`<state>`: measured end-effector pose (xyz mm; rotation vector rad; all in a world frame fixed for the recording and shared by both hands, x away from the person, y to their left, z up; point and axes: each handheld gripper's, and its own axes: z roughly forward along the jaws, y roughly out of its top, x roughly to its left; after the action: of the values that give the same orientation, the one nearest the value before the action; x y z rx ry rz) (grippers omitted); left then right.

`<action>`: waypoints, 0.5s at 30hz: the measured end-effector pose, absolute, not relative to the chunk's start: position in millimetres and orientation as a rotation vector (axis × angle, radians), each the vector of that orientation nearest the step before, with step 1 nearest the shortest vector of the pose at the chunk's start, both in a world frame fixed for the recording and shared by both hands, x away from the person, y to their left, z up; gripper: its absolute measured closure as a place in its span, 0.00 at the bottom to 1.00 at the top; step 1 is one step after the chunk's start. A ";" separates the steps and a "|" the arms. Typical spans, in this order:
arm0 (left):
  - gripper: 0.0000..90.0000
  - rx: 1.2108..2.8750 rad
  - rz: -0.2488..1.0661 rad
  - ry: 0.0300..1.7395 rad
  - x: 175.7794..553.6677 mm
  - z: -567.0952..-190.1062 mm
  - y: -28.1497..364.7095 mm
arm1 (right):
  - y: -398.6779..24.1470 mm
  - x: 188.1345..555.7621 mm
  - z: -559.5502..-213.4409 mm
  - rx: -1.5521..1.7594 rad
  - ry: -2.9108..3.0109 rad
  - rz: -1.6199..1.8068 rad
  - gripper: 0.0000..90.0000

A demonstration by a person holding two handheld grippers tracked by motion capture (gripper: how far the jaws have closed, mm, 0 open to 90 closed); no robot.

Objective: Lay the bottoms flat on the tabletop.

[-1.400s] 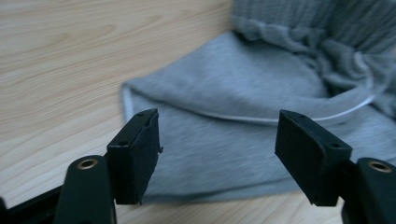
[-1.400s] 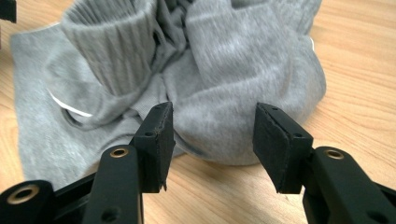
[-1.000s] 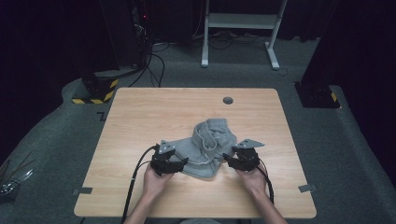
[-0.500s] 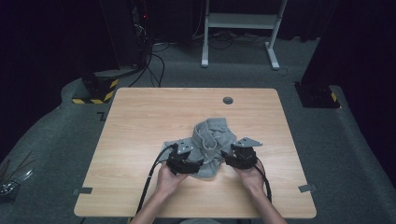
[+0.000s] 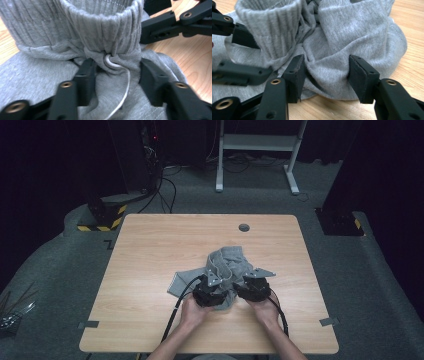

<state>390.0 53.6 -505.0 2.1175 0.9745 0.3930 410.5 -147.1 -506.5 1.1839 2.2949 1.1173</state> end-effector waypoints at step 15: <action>0.88 2.096 0.367 0.954 391.3 -496.1 69.2 | -147.3 409.4 -508.8 1.060 2.342 1.001 0.80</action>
<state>391.3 69.2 -496.1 2.0964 0.9539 0.3670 409.4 -147.3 -508.8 1.0604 2.3416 1.0011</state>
